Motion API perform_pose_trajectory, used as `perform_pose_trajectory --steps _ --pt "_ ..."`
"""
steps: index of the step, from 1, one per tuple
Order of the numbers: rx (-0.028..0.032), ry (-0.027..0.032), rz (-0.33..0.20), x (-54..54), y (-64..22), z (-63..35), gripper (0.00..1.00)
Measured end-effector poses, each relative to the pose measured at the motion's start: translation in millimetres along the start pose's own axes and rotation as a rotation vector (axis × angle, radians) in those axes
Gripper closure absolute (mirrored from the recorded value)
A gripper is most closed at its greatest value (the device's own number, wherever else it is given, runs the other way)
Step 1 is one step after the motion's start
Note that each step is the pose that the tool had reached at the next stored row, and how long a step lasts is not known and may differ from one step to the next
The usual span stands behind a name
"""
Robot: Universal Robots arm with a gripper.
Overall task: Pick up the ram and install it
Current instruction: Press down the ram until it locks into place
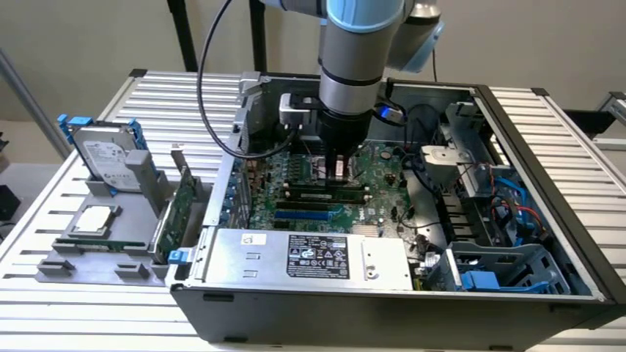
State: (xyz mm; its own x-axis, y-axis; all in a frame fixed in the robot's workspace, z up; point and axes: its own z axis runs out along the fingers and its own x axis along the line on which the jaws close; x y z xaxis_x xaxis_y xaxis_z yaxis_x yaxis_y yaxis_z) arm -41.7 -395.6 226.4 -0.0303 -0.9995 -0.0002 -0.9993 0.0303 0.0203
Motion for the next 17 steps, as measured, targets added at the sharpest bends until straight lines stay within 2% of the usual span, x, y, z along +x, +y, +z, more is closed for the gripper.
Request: perform_pose_trajectory --steps 2,4,5,9,10,17 --pt "-0.0002 0.0004 0.0 0.0 0.0 2.8 1.0" --pt "-0.0003 0.0005 0.0 0.1 0.1 1.6 1.0" --pt "0.0008 -0.0025 0.0 -0.3 0.0 -1.4 1.0" --pt "0.0005 -0.0015 0.0 -0.2 0.4 -19.2 1.0" --pt "0.0005 -0.0014 0.0 -0.2 0.4 -21.0 1.0" --pt "0.0005 -0.0016 0.0 -0.3 0.4 -21.2 1.0"
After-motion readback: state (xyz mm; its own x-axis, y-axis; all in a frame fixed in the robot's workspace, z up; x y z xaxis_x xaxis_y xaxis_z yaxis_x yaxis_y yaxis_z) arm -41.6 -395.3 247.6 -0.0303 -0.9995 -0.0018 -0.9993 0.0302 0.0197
